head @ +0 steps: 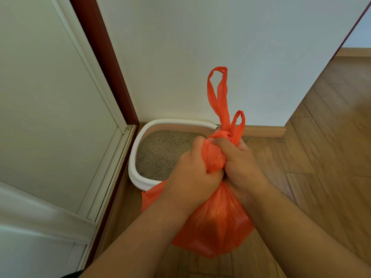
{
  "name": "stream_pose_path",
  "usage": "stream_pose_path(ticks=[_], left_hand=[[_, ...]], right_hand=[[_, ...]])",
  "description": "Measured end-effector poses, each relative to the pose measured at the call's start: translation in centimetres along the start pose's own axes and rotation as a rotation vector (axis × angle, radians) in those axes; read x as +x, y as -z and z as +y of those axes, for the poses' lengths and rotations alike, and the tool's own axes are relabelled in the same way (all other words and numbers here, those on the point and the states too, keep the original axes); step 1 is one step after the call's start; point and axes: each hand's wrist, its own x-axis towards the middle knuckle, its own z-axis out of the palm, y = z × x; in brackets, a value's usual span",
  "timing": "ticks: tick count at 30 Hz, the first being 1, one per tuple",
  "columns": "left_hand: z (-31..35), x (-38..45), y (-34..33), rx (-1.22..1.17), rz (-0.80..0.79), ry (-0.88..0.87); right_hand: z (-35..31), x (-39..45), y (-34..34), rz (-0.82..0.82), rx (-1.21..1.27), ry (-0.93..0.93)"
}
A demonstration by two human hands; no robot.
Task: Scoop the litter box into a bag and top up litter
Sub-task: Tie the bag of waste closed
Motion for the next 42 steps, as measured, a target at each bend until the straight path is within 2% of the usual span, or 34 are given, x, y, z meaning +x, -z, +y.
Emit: stream_pose_path(ticks=[8, 13, 17, 21, 23, 26, 28, 32, 36, 42], left_hand=[[-0.1, 0.4, 0.4, 0.012, -0.022, 0.013], [-0.3, 1.4, 1.7, 0.105, -0.096, 0.095], [-0.9, 1.6, 2.2, 0.136, -0.065, 0.071], [-0.6, 1.4, 2.8, 0.037, 0.024, -0.048], [-0.9, 1.4, 3.6, 0.067, -0.06, -0.087], [-1.5, 1.5, 4.0, 0.074, -0.316, 0.026], [-1.6, 1.4, 3.7, 0.181, -0.323, -0.001], [-1.9, 1.4, 3.1, 0.143, -0.215, -0.004], [-2.0, 1.4, 3.4, 0.161, -0.248, 0.039], [-1.3, 1.3, 3.8, 0.142, -0.23, 0.019]], right_hand=[[0.2, -0.1, -0.4, 0.03, 0.007, -0.047], [-0.8, 0.3, 0.0, -0.035, -0.137, -0.07], [-0.8, 0.5, 0.7, -0.069, -0.343, 0.005], [-1.5, 0.7, 1.3, -0.092, -0.297, 0.047], [-2.2, 0.5, 1.4, -0.111, -0.24, 0.024], [-2.5, 0.6, 1.8, -0.091, -0.178, -0.002], [-2.6, 0.7, 1.8, -0.087, -0.204, -0.017], [-2.6, 0.5, 1.9, -0.015, -0.433, 0.056], [-2.6, 0.3, 2.5, 0.124, -0.899, 0.218], [-1.9, 0.3, 2.9, 0.167, -1.017, 0.415]])
